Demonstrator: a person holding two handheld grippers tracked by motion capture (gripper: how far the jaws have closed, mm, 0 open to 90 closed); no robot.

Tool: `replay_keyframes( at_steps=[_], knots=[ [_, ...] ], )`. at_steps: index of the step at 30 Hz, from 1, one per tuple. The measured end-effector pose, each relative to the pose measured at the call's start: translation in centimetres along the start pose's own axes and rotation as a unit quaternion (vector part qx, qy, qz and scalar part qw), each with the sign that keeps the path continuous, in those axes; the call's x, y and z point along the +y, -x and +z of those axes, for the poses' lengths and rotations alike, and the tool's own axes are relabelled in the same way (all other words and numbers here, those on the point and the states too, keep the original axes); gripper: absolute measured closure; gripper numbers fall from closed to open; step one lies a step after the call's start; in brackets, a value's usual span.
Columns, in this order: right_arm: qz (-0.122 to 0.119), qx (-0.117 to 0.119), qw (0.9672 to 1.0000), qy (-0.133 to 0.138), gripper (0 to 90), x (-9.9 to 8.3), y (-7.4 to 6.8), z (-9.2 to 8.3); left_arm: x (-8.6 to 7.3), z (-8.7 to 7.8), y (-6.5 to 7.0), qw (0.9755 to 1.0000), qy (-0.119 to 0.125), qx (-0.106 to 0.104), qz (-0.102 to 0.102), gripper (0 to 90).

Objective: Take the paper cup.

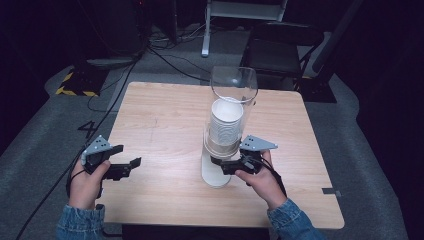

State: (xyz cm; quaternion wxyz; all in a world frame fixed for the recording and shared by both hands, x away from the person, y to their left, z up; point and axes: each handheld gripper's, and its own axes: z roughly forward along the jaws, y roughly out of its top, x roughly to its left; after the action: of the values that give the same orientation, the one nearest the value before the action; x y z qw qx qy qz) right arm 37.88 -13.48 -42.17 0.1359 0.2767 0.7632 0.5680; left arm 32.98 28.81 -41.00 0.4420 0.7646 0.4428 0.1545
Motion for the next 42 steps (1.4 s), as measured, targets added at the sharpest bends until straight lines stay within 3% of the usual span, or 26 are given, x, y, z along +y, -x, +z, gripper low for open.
replay_keyframes(
  at_steps=[3,4,6,13,18,21,42],
  knots=[
    [0.000,-0.002,1.0000,0.001,19.1,-0.12,0.02,0.14,-0.04,0.05,-0.03,1.0000,-0.002,0.000,0.000,15.5],
    [-0.002,-0.010,0.9999,0.013,24.3,-0.21,-0.08,0.18,-0.06,0.07,-0.05,1.0000,-0.003,0.000,0.000,15.6],
    [-0.006,-0.016,0.9996,0.022,25.8,-0.25,-0.14,0.12,-0.09,0.11,-0.03,1.0000,-0.002,0.001,-0.002,15.5],
    [-0.017,-0.023,0.9994,0.020,29.7,-0.32,-0.24,0.03,-0.14,0.19,-0.06,1.0000,-0.005,-0.002,0.000,15.5],
    [-0.006,-0.022,0.9994,0.025,30.8,-0.41,-0.19,0.08,-0.16,0.20,-0.04,1.0000,-0.008,-0.003,0.003,15.6],
    [-0.015,-0.024,0.9994,0.021,31.5,-0.42,-0.27,0.06,-0.15,0.20,-0.03,1.0000,-0.007,-0.004,0.003,15.6],
    [-0.023,-0.021,0.9991,0.028,32.4,-0.81,-0.17,0.06,-0.10,0.29,0.19,0.9999,-0.008,-0.006,0.004,15.6]
  ],
)
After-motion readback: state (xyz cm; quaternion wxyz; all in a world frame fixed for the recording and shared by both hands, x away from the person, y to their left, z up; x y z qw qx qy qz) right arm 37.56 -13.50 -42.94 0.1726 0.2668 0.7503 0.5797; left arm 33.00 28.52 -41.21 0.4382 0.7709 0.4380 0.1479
